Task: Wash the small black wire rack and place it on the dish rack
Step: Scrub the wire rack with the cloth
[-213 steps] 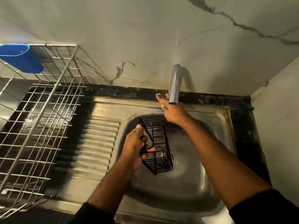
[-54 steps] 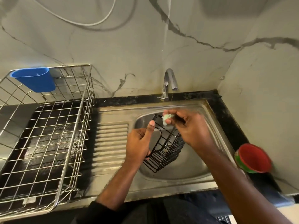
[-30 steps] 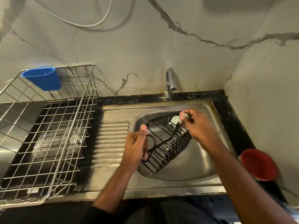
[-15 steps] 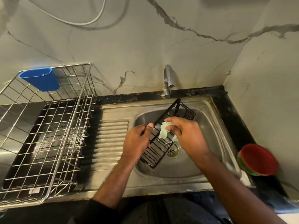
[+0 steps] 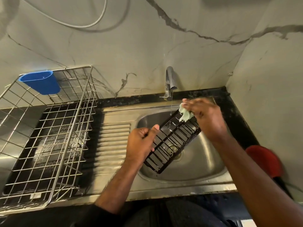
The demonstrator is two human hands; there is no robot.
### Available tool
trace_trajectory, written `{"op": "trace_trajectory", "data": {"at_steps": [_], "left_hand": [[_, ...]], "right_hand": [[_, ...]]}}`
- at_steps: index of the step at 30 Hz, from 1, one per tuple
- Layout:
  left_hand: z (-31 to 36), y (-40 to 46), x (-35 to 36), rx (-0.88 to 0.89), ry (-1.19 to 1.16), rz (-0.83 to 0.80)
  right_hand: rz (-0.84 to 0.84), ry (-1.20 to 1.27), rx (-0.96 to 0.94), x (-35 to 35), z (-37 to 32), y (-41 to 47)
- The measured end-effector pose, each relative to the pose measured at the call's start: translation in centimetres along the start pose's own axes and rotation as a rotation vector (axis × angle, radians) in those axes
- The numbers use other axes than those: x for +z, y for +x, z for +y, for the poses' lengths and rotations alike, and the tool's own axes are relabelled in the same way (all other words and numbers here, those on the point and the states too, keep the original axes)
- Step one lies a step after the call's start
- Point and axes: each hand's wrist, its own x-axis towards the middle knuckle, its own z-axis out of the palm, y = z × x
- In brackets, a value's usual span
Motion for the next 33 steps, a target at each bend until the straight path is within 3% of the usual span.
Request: {"op": "trace_trajectory", "data": {"at_steps": [4,10,17,21,23,25,27,33], "left_hand": [[-0.2,-0.3,0.5,-0.062,-0.074,0.007],[0.4,0.0,0.6,-0.118,-0.128,-0.001],[0.1,-0.2,0.2,-0.184,-0.149,0.013],[0.1,-0.3,0.2,-0.181,-0.160,0.013],[0.3,-0.3,0.3,-0.174,-0.176,0.027],[0.5,-0.2,0.4,-0.164,-0.178,0.042],[0.4,-0.3,0.4,-0.148,-0.172,0.036],[-0.2,-0.8,0.2,-0.129,-0.164,0.014]], "right_hand": [[-0.006,0.002,0.056,0.0,-0.4,0.0],[-0.330,0.158,-0.354,3.0,-5.5,-5.3],[-0.059,0.017,0.004,-0.2,1.2,-1.3],[0.012,-0.020,0.075,-0.7,1.2,-0.3],[-0.061,0.010,-0.022,-0.1,-1.1,-1.3],[-0.247,0.028,-0.195,0.4,-3.5,-2.8],[-0.281,-0.011,-0.287,0.4,-3.4,-2.9],[0.010,-0.042,0.207,-2.3,2.0,0.9]]}}
